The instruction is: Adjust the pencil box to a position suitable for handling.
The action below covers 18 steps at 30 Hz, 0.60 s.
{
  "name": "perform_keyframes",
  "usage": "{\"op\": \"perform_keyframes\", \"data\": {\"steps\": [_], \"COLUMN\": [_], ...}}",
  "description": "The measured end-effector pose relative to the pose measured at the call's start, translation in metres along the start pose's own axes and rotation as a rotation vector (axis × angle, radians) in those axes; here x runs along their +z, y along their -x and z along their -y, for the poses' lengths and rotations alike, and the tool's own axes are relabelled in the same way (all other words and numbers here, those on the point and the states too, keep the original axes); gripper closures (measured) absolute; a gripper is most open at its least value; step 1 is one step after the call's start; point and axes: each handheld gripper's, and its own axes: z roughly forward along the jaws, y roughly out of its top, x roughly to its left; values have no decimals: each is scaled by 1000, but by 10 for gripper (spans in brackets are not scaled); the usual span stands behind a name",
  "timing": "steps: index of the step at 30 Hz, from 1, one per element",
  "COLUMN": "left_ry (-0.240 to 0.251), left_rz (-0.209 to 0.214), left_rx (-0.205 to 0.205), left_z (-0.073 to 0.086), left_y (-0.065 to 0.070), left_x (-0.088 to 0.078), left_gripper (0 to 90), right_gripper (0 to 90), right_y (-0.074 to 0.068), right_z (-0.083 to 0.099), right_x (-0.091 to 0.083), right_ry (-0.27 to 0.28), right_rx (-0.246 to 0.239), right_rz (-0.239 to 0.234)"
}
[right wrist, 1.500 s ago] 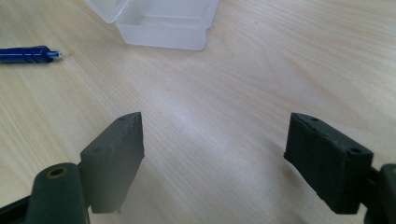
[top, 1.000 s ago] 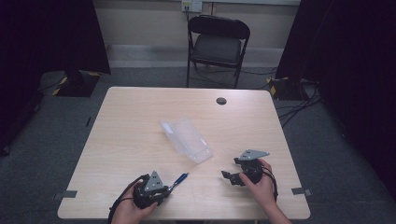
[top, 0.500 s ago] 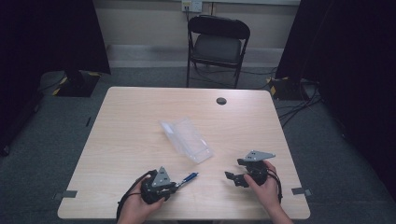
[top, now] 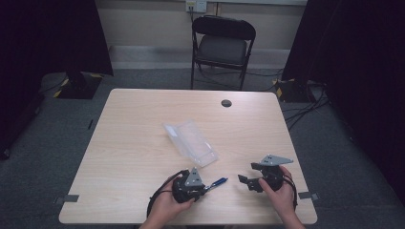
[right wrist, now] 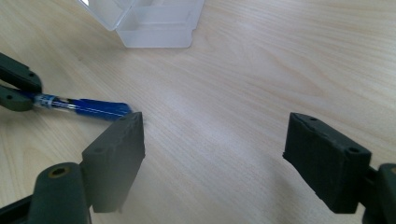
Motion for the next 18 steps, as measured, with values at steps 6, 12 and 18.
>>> {"op": "perform_keyframes", "data": {"steps": [6,12,18], "left_ry": [8,37,57], "left_rz": [-4,19,35], "left_rx": [-10,-50,-77], "left_z": [-9,-7,4], "left_y": [3,-1,-1], "left_x": [21,18,-2], "left_gripper": [793,599,368], "right_gripper": [194,193,193], "right_y": [0,-2,-1], "right_z": [0,0,0], "right_x": [-2,-1,-1], "right_ry": [7,-3,-3], "right_rx": [-3,-41,-39], "right_rz": [-9,-32,-36]}}
